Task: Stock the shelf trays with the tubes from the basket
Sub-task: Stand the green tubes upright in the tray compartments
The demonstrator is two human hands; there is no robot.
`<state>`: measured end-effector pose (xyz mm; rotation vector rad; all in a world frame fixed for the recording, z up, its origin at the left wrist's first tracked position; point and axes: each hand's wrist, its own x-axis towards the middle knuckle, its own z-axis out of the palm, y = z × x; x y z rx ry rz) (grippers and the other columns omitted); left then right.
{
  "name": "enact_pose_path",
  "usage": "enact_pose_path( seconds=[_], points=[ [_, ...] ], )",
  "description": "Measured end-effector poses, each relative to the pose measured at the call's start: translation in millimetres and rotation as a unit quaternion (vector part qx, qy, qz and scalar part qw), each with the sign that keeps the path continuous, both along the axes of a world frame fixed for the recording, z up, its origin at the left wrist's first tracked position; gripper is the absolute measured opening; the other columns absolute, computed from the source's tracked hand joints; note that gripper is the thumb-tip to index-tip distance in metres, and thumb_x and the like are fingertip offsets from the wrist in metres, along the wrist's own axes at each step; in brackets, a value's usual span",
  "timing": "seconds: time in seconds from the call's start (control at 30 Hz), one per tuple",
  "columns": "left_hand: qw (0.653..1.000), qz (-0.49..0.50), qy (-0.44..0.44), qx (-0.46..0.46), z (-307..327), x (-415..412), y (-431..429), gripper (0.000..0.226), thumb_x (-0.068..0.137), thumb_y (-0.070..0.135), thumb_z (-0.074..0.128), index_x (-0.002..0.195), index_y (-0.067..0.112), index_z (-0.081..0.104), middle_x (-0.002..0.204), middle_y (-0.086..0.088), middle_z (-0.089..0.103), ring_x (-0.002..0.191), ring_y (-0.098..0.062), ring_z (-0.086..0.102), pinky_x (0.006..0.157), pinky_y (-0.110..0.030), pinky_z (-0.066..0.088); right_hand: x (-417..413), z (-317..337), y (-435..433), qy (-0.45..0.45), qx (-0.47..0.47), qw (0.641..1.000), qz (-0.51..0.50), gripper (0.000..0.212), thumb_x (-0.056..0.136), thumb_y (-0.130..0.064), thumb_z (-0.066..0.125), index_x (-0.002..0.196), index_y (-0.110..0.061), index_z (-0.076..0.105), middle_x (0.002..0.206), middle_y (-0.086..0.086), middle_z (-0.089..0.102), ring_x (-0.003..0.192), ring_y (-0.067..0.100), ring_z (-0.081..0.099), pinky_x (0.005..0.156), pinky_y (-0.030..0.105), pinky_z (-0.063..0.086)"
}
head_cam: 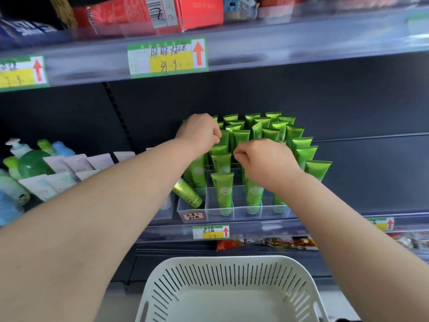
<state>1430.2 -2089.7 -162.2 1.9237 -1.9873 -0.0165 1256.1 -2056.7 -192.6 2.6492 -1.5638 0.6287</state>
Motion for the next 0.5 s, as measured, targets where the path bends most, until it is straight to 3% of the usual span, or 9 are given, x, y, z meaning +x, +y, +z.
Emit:
enact_pose_path(
  seconds=[0.2,0.37,0.5],
  points=[
    [0.999,0.024,0.011,-0.018,7,35,26,0.009,0.087,0.018,0.068,0.092,0.022,0.075,0.100,0.004,0.071,0.094,-0.019,0.063,0.082,-0.034,0.052,31,10,13,-0.014,-0.018,0.999,0.033,0.021,0.095,-0.027,0.044,0.101,-0.028,0.064,0.094,-0.004,0.067,0.093,0.024,0.059,0.091,0.040,0.038],
    [0.997,0.076,-0.032,0.001,7,65,57,0.008,0.087,0.023,0.068,0.092,0.019,0.074,0.097,-0.001,0.070,0.093,-0.025,0.063,0.080,-0.036,0.053,67,11,28,0.003,-0.027,0.998,0.063,0.022,0.095,-0.025,0.044,0.103,-0.028,0.064,0.098,-0.003,0.067,0.098,0.024,0.058,0.091,0.042,0.037],
    [0.986,0.105,-0.110,0.068,4,79,73,0.017,0.092,0.023,0.059,0.084,0.011,0.068,0.083,-0.006,0.065,0.066,-0.024,0.058,0.056,-0.030,0.044,77,8,35,0.021,-0.030,0.997,0.065,0.023,0.093,-0.020,0.045,0.102,-0.028,0.064,0.100,-0.004,0.067,0.099,0.023,0.057,0.085,0.039,0.037]
  ],
)
